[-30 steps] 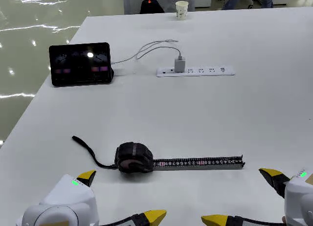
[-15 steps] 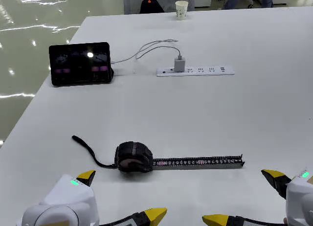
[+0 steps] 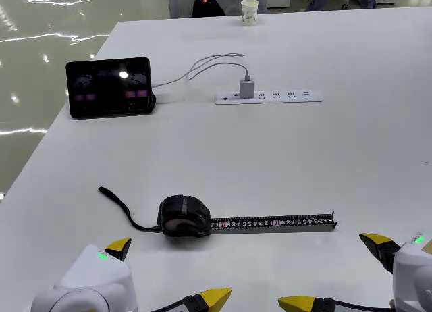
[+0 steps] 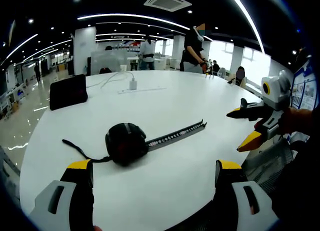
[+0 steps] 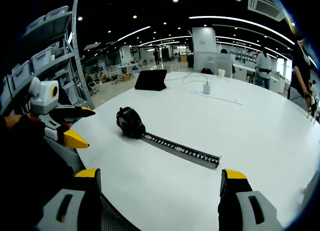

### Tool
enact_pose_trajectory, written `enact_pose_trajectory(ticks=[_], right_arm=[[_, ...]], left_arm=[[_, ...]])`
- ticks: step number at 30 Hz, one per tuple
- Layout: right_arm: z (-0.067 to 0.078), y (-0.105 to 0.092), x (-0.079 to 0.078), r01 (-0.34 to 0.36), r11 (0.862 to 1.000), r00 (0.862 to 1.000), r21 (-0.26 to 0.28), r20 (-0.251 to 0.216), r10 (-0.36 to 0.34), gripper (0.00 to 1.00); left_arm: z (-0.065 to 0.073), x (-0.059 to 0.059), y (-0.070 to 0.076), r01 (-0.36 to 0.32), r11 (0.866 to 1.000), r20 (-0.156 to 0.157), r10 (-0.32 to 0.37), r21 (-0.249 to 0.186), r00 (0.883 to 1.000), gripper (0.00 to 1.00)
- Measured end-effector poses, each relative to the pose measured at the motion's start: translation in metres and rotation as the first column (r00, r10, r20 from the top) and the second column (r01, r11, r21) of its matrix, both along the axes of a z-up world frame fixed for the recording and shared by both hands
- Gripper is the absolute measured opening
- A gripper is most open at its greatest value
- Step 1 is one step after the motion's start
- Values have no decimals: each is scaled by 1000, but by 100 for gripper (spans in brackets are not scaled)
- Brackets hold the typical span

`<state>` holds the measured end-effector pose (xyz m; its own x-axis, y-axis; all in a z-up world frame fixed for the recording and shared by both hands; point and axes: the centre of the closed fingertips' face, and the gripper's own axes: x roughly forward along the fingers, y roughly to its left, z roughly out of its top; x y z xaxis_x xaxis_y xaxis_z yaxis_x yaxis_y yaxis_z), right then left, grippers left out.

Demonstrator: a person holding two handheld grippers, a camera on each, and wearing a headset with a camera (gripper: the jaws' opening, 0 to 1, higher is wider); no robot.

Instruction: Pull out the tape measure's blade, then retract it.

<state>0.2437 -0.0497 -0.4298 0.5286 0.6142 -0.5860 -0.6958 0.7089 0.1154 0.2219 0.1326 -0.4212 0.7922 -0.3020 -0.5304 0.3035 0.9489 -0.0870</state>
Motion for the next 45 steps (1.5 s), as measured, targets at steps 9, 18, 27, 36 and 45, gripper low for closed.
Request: enact_pose_trajectory(ticks=[9, 18, 27, 36, 45], right_arm=[[-1, 0, 0, -23, 1000, 1000, -13, 3, 23, 99], [0, 0, 3, -68, 997, 998, -24, 18, 68, 99], [-3, -2, 5, -107, 994, 994, -34, 1, 107, 99], [-8, -10, 7, -165, 984, 986, -61, -14, 165, 99], [-10, -18, 14, -227, 972, 974, -64, -21, 226, 99]], left_arm=[[0, 2, -4, -1, 1000, 3, 1, 0, 1000, 99], [-1, 4, -4, -23, 1000, 2, 23, -14, 1000, 99], [0, 11, -4, -17, 1000, 3, 17, -5, 1000, 99], [-3, 25, -9, 0, 1000, 6, 0, -5, 1000, 99], [-10, 38, -8, -15, 1000, -3, 15, -14, 1000, 99]])
